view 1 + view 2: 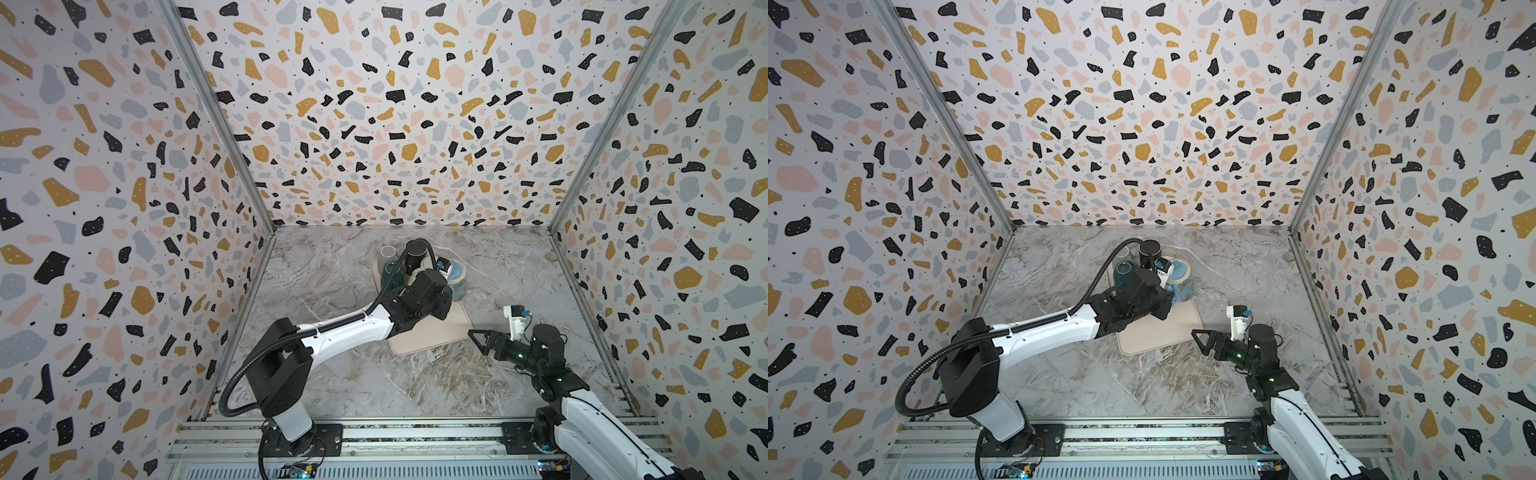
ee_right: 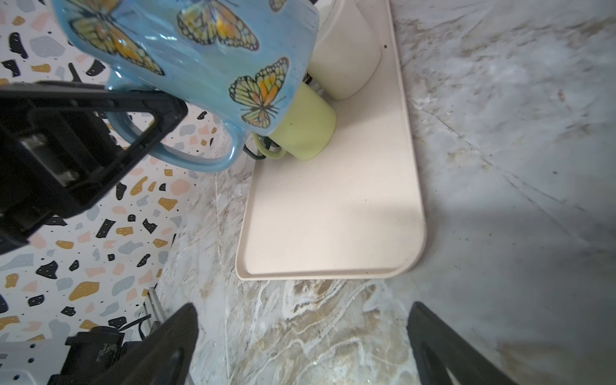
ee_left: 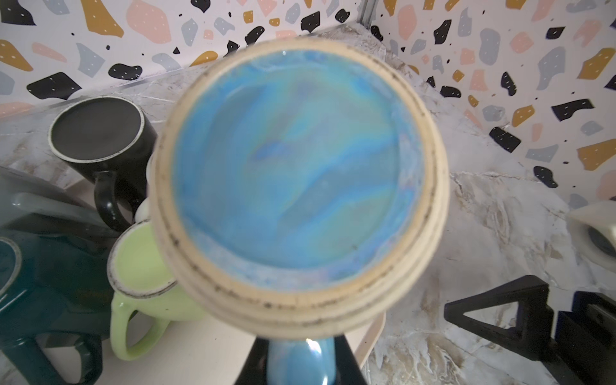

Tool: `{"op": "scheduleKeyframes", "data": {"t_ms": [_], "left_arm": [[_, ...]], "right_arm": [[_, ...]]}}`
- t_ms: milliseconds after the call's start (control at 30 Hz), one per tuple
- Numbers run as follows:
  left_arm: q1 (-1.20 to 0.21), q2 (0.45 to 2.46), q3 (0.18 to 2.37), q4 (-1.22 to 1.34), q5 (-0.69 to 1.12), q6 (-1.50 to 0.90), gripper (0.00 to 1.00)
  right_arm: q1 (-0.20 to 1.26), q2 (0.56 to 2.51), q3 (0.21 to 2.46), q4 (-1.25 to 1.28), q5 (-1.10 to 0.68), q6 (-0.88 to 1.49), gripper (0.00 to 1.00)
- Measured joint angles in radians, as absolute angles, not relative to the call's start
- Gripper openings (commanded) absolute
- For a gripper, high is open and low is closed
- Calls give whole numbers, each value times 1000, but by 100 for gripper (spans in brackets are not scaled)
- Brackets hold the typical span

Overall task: Turn the mug right side up
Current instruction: Pick up the mug from the tray.

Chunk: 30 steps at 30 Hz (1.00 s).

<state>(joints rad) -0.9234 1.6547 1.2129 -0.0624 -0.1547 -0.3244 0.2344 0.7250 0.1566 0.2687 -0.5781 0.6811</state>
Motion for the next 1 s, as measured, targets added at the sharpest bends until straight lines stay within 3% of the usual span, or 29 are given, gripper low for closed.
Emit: {"op": "scheduleKeyframes", "data": {"t_ms": [667,1000], "left_arm": [[-899,1586,1107,168,-49,-482,0],[-860,1560,1089,286,44,-582,0]], "right_arm": [[234,850,138,662,-645,774,100],[234,1065,216,891,-716,790,84]]}}
